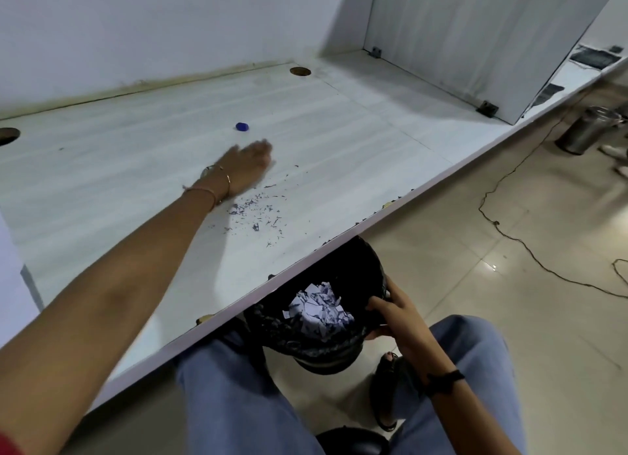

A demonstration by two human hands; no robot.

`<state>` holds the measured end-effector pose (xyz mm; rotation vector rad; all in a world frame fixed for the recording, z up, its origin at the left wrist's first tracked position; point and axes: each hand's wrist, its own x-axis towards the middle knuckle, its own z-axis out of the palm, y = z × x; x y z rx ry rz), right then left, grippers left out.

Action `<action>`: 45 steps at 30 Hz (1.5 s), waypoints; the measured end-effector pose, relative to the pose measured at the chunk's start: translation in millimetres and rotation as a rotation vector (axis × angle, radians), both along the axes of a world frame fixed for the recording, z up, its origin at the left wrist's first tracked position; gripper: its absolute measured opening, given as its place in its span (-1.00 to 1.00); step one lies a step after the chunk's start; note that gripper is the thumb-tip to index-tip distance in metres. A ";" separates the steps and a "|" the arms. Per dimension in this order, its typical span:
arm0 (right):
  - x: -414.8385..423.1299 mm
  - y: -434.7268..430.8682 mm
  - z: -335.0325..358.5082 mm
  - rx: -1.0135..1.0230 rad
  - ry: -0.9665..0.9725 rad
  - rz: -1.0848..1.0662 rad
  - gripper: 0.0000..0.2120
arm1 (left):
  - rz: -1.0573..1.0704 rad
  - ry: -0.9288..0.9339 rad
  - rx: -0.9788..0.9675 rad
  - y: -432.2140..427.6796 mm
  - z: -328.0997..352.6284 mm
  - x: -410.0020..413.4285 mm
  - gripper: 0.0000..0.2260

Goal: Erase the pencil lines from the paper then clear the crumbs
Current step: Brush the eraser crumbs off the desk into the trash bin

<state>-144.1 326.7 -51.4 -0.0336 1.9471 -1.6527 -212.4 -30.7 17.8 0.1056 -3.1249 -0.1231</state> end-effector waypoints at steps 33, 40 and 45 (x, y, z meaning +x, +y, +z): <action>-1.2 8.3 -4.9 -0.014 0.004 0.002 -0.53 | -0.005 -0.274 0.805 33.6 -0.4 44.6 -0.45; 6.0 1.6 -3.5 -0.086 -0.031 -0.041 -0.58 | 0.050 -0.165 0.678 92.4 45.0 125.4 -0.27; 8.5 4.4 -2.5 -0.112 -0.039 -0.029 -0.58 | 0.175 0.009 0.653 76.8 33.9 126.9 -0.41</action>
